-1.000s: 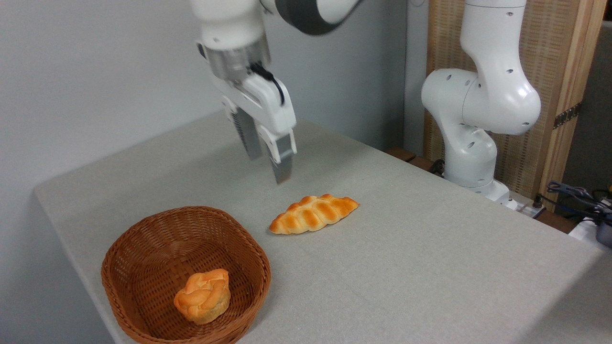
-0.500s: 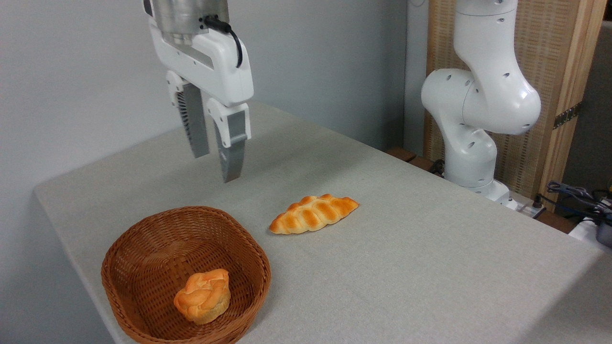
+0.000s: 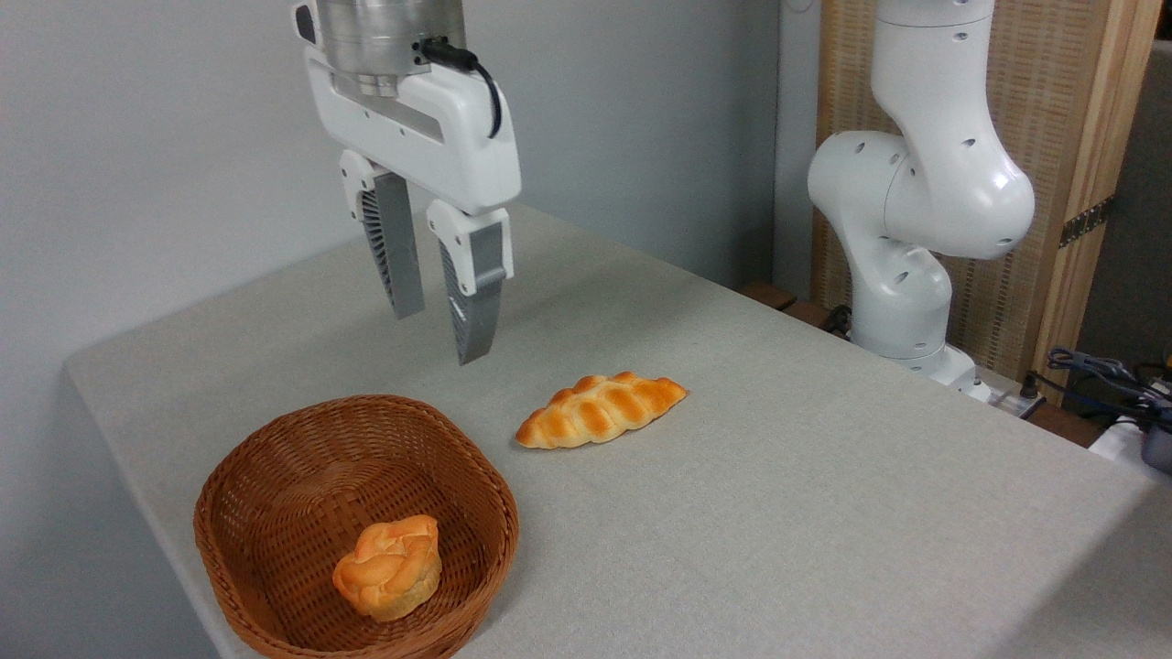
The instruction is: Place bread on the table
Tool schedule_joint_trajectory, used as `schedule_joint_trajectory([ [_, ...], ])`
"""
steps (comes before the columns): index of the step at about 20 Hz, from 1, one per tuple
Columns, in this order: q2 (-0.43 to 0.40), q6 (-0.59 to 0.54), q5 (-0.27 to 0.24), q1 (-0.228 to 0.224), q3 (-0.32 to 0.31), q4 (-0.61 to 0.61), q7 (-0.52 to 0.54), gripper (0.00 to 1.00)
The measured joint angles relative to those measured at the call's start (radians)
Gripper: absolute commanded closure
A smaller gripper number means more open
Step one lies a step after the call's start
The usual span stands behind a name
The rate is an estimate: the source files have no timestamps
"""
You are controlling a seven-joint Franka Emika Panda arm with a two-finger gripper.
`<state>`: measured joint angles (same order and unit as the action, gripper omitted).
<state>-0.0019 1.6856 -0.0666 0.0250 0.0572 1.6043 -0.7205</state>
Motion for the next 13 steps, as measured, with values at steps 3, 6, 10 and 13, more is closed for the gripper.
schedule_joint_trajectory([
  [3, -0.003, 0.000, 0.000, -0.010, -0.019, 0.013, 0.000, 0.00],
  [6, -0.003, -0.010, 0.000, -0.016, -0.022, 0.017, 0.000, 0.00],
  [10, -0.003, -0.025, 0.000, -0.020, -0.023, 0.020, 0.000, 0.00],
  [13, -0.003, -0.025, 0.000, -0.020, -0.025, 0.020, 0.000, 0.00],
])
